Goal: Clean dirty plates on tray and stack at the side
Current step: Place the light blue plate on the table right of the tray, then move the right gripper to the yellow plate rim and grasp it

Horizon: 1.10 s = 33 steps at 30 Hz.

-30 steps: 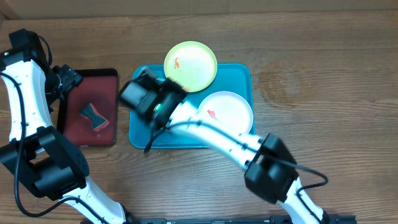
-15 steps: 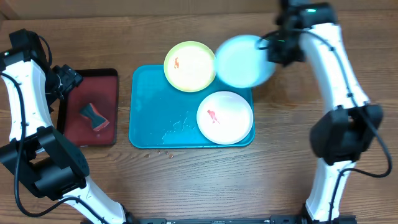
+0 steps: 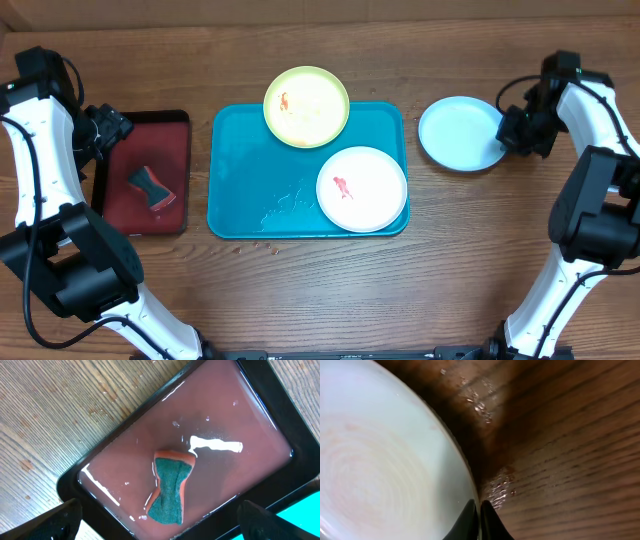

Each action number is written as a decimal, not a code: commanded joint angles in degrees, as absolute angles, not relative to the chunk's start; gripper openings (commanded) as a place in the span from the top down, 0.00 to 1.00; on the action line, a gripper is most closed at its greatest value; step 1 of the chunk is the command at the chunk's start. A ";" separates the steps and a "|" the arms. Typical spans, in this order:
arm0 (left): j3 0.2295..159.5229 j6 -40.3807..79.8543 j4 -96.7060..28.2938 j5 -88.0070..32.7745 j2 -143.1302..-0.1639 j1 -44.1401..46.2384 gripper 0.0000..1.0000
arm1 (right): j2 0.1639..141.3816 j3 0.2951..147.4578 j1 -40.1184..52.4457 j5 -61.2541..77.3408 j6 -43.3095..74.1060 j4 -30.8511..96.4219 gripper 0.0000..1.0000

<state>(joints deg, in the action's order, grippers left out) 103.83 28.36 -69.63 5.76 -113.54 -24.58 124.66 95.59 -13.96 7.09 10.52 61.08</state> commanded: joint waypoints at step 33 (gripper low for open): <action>104.29 28.95 -69.91 4.40 -113.60 -23.51 0.00 | 128.44 110.96 22.83 3.55 51.48 52.07 0.32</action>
